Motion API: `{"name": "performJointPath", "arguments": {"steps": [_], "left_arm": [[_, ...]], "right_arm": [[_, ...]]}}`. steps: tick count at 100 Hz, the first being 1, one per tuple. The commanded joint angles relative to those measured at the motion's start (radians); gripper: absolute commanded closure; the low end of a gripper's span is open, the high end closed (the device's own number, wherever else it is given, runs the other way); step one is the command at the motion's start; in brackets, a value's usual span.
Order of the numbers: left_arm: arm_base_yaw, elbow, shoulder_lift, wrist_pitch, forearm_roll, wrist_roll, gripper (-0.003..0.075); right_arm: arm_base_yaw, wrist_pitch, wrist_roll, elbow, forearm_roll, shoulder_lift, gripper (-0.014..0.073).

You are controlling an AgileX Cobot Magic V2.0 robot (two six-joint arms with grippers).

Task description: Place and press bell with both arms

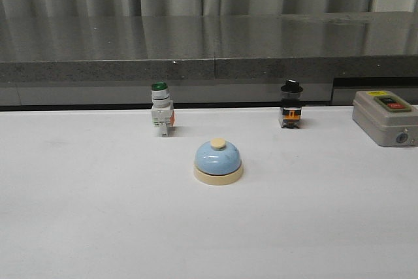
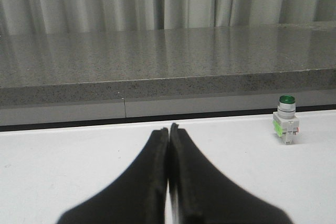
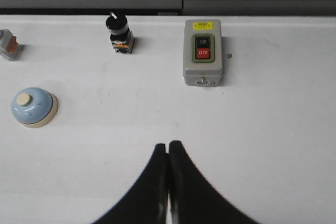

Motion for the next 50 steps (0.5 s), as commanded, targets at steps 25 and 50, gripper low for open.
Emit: {"name": "performJointPath", "arguments": {"steps": [25, 50], "left_arm": [[0.0, 0.042, -0.029, -0.091, -0.001, -0.008, 0.074], [0.0, 0.042, -0.029, -0.091, -0.001, -0.008, 0.074]], "right_arm": [[-0.006, -0.053, -0.001, -0.041, 0.009, 0.123, 0.0654], [0.064, -0.087, -0.002, -0.041, 0.011, 0.227, 0.0654]]}}
